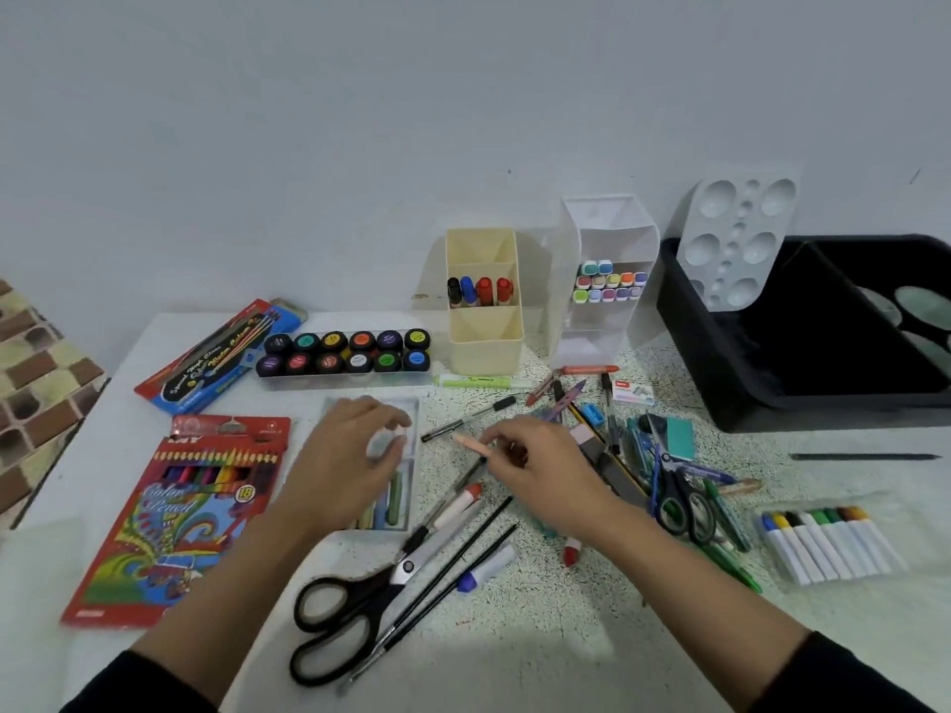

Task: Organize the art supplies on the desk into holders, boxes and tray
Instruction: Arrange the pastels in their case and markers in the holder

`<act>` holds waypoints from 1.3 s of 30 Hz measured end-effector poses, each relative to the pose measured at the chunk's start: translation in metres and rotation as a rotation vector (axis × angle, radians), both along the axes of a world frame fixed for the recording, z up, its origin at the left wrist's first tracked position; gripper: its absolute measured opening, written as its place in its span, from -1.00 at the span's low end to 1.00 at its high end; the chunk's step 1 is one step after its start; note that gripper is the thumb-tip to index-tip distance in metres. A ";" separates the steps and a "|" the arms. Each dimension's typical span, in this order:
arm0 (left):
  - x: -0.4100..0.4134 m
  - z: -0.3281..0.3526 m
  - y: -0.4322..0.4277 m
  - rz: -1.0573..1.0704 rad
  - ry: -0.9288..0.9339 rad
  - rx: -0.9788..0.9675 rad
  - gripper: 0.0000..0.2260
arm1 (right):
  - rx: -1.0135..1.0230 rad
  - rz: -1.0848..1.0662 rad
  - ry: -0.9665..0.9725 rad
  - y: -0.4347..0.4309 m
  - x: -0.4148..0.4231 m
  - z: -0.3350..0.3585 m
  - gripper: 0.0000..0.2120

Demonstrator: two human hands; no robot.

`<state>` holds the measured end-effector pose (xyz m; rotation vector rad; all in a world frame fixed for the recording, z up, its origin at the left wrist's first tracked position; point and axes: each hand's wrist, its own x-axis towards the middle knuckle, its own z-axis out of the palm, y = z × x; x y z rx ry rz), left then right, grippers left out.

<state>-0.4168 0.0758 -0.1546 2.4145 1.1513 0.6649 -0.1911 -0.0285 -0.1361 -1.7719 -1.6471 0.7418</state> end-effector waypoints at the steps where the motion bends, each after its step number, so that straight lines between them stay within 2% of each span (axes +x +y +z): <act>1: -0.009 -0.001 0.007 0.013 0.009 0.026 -0.86 | 0.021 0.000 -0.002 0.006 -0.007 0.000 -0.87; 5: -0.038 -0.011 0.025 -0.033 0.125 0.000 -0.60 | 0.133 0.001 -0.070 0.032 -0.033 -0.004 -0.87; 9: -0.046 -0.024 0.031 -0.095 0.192 0.001 -0.58 | 0.230 0.004 -0.200 0.051 -0.053 -0.006 -0.86; 14: -0.047 -0.029 0.031 -0.084 0.140 -0.014 -0.56 | 0.245 0.034 -0.327 0.058 -0.065 -0.008 -0.87; 18: -0.048 -0.027 0.026 -0.123 0.100 0.039 -0.58 | 0.147 0.022 -0.216 0.048 -0.065 -0.005 -0.79; 22: -0.044 -0.023 0.016 -0.227 0.047 0.069 -0.70 | -0.028 0.027 -0.068 0.040 -0.070 -0.008 -0.69; 28: -0.044 -0.029 0.005 -0.266 0.015 0.061 -0.66 | -0.121 0.007 -0.032 0.034 -0.077 -0.005 -0.56; 31: -0.043 -0.029 0.003 -0.249 0.019 0.096 -0.73 | -0.123 0.017 -0.031 0.030 -0.080 -0.004 -0.51; 34: -0.042 -0.031 0.001 -0.221 0.003 0.112 -0.83 | -0.087 0.034 -0.069 0.026 -0.081 -0.005 -0.59; 37: -0.041 -0.032 0.001 -0.206 0.004 0.111 -0.84 | -0.068 0.081 -0.067 0.026 -0.082 -0.007 -0.74; 39: -0.040 -0.033 0.001 -0.198 0.001 0.115 -0.84 | -0.044 0.121 -0.085 0.027 -0.082 -0.009 -0.77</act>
